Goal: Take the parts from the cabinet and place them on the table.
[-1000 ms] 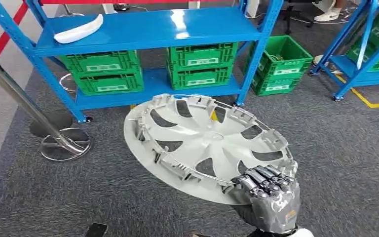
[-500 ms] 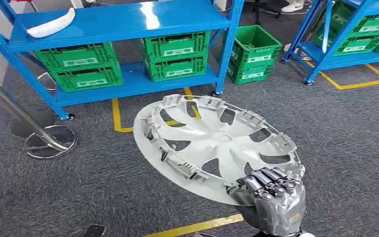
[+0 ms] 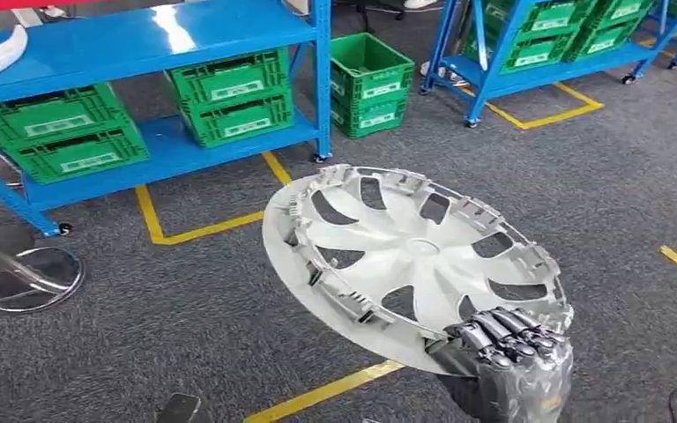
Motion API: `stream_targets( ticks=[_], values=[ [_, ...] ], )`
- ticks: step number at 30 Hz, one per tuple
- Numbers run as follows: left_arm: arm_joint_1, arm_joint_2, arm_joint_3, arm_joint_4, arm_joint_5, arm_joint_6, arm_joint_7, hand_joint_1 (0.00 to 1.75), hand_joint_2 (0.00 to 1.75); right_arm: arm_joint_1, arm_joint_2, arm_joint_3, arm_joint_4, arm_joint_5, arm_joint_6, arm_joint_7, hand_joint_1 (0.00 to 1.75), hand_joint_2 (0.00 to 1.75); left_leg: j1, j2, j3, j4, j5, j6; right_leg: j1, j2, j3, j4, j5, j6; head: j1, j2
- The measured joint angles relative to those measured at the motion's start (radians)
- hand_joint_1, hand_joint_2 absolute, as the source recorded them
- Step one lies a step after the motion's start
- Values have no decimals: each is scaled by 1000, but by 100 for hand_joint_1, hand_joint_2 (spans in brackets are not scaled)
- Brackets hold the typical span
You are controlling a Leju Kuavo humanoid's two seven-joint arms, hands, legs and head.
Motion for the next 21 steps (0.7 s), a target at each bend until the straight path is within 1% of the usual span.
stream_targets(
  ticks=[1, 2, 3, 4, 5, 6, 7, 8, 9, 10, 11, 12, 13, 14, 15, 16, 17, 18, 19, 20, 21],
  values=[
    [-3, -2, -1, 0, -3, 2, 3, 0, 0, 6, -4, -2, -7, 1, 0, 6, 175, 175, -1, 9, 2, -3, 1, -6, 0, 9, -4, -4, 4, -8, 2, 0],
    [-7, -3, -2, 0, -10, 4, 8, 0, 0, 15, -7, -10, -19, 1, 0, 8, 175, 175, 3, -9, -1, 4, -11, -13, -13, 19, 3, -20, 15, -19, 0, 0],
    [-9, -4, -3, 0, -12, 4, 10, 0, 0, 22, -8, -16, -28, 0, 0, 8, 175, 175, 5, -65, -9, 24, -32, -16, -12, 26, 3, -25, 20, -25, -2, 0],
    [-11, -4, -3, 0, -14, 4, 11, 0, 0, 26, -11, -20, -34, 1, 0, 8, 175, 175, 6, -94, -33, 79, -70, -15, -11, 37, -1, -25, 24, -31, -5, 0],
    [-11, -5, -3, 0, -17, 3, 13, 0, 0, 29, -13, -22, -42, 1, 0, 8, 175, 175, 6, -107, -69, 159, -111, -16, -11, 49, -5, -24, 25, -33, -6, 0],
    [-10, -5, -3, 0, -19, 3, 15, 0, 0, 37, -14, -26, -48, 2, 0, 7, 175, 175, 6, -112, -105, 237, -141, -16, -10, 63, -7, -24, 26, -34, -7, 0],
    [-10, -4, -3, 0, -19, 3, 18, 0, 0, 46, -16, -34, -56, 2, 0, 6, 175, 175, 6, -113, -127, 284, -147, -17, -8, 77, -8, -23, 27, -34, -6, 0],
    [-10, -4, -3, 0, -21, 3, 19, 0, 0, 55, -17, -43, -62, 2, 0, 3, 175, 175, 6, -113, -128, 282, -128, -16, -8, 93, -8, -22, 29, -33, -6, 0],
    [-11, -4, -5, 0, -23, 3, 19, 0, 0, 60, -18, -48, -66, 2, 0, 0, 175, 175, 6, -115, -112, 246, -91, -15, -8, 106, -8, -19, 29, -33, -7, 0],
    [-13, -4, -6, 0, -24, 3, 21, 0, 0, 66, -18, -53, -69, 2, 0, -3, 175, 175, 6, -119, -82, 179, -45, -13, -8, 121, -8, -15, 29, -32, -6, 0],
    [-14, -3, -6, 0, -23, 5, 22, 0, 0, 70, -18, -58, -75, 2, 0, -7, 175, 175, 7, -138, -44, 96, 2, -10, -9, 135, -8, -11, 28, -30, -8, 0],
    [-14, -3, -6, 0, -21, 7, 22, 0, 0, 72, -18, -60, -79, 2, 0, -7, 175, 175, 9, -186, -20, 42, 14, -5, -11, 146, -13, -5, 27, -27, -6, 0],
    [-15, -2, -6, 0, -19, 8, 24, 0, 0, 66, -19, -61, -79, 2, 0, -3, 175, 175, 16, -202, -12, 12, 6, -5, -4, 164, -24, 8, 26, -21, -6, 0],
    [-16, -1, -6, 0, -20, 8, 27, 0, 0, 63, -20, -62, -82, 2, 0, -2, 175, 175, 12, -194, -17, 16, 1, -5, -8, 174, -34, 8, 32, -11, -6, 0],
    [-15, 0, -6, 0, -21, 8, 28, 0, 0, 65, -20, -65, -85, 3, 0, -1, 175, 175, 7, -184, -20, 15, 2, -1, -14, 183, -38, 3, 36, -4, -7, 0],
    [-17, 0, -7, 0, -21, 7, 28, 0, 0, 68, -21, -69, -87, 2, 0, -1, 175, 175, 5, -175, -19, 15, 6, 5, -16, 195, -42, 0, 42, 5, -8, 0],
    [-19, -2, -10, 0, -24, 6, 29, 0, 0, 69, -21, -73, -91, 2, 0, -1, 175, 175, 15, -160, -20, 5, 14, 14, -13, 202, -53, 2, 44, 9, -8, 0],
    [-24, 0, -11, 0, -26, 6, 31, 0, 0, 75, -21, -77, -94, 2, 0, -1, 175, 175, 15, -148, -19, 3, 17, 19, -10, 141, -63, 20, 27, 11, -4, 0],
    [-26, -2, -12, 0, -29, 6, 31, 0, 0, 73, -21, -78, -98, 2, 0, -1, 175, 175, 14, -139, -20, 2, 19, 22, -10, 98, -84, 67, -5, 17, 9, 0],
    [-25, -1, -13, 0, -30, 6, 34, 0, 0, 70, -22, -79, -99, 2, 0, -2, 175, 175, 13, -125, -22, 3, 18, 22, -14, 76, -120, 145, -46, 25, 11, 0],
    [-23, 0, -17, 0, -30, 6, 37, 0, 0, 70, -22, -82, -99, 2, 0, -3, 175, 175, 12, -109, -22, 3, 18, 23, -17, 66, -158, 228, -81, 29, 10, 0]
  ],
)
